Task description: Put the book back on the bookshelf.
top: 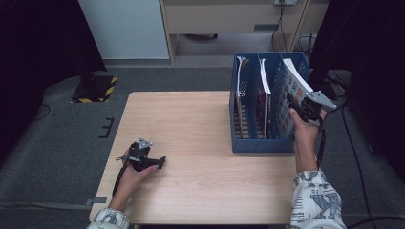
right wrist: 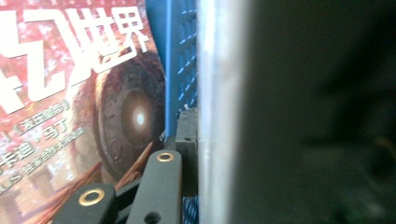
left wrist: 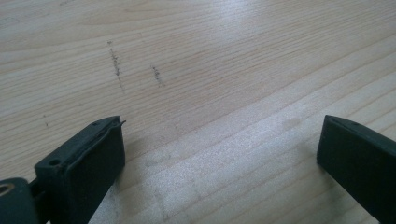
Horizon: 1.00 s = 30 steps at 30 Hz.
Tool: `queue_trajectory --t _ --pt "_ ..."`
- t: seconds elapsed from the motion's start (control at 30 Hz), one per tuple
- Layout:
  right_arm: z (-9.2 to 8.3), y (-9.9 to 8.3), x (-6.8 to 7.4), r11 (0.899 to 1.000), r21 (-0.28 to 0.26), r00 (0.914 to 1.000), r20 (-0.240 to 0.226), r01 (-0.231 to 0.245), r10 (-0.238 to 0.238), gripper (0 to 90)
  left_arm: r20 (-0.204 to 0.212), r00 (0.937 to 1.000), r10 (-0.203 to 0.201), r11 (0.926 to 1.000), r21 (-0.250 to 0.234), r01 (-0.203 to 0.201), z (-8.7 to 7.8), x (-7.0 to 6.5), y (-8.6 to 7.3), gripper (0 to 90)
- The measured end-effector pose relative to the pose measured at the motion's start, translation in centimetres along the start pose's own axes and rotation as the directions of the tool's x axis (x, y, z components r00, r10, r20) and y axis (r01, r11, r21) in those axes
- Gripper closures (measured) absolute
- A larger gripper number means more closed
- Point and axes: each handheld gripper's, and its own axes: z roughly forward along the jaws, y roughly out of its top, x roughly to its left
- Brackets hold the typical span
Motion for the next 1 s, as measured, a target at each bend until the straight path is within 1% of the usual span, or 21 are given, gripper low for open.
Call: queue_trajectory --t 0.1,0.17,0.37,0.53,0.8,0.83,0.93,1.0 --pt "-0.02 0.02 -0.19 1.000 -0.006 0.9999 0.005 -0.010 0.010 73.2 0.000 1.0000 0.001 1.0000 0.000 -0.001 0.01 -0.01 0.01 0.5" --pt "0.00 0.09 -0.42 1.000 -0.023 0.9997 0.013 -0.020 0.020 73.2 0.001 1.0000 0.001 1.0000 0.000 -0.001 0.02 -0.02 0.02 0.5" --pt "0.10 0.33 -0.67 0.999 -0.040 0.9994 0.034 -0.009 0.011 73.2 0.002 1.0000 0.001 1.0000 -0.002 -0.001 0.06 -0.04 0.04 0.5" --pt "0.29 0.17 -0.95 0.999 -0.044 0.9992 0.037 -0.013 0.014 73.2 0.003 1.0000 0.002 1.0000 -0.002 -0.002 0.11 -0.09 0.10 0.5" --pt "0.57 0.00 -0.81 0.999 -0.036 0.9991 0.039 -0.011 0.013 73.2 0.003 1.0000 0.001 1.0000 -0.001 -0.001 0.17 -0.15 0.17 0.5" --pt "0.66 -0.04 -0.74 0.999 -0.034 0.9991 0.041 -0.004 0.005 73.1 0.003 1.0000 0.001 1.0000 -0.001 -0.001 0.17 -0.15 0.16 0.5" --pt "0.69 -0.06 -0.64 1.000 -0.028 0.9992 0.039 -0.001 0.002 73.1 0.003 1.0000 0.001 1.0000 -0.001 -0.001 0.17 -0.15 0.17 0.5" --pt "0.74 -0.08 -0.49 1.000 -0.025 0.9991 0.039 0.015 -0.014 73.1 0.003 1.0000 0.001 1.0000 -0.002 -0.001 0.17 -0.15 0.17 0.5"
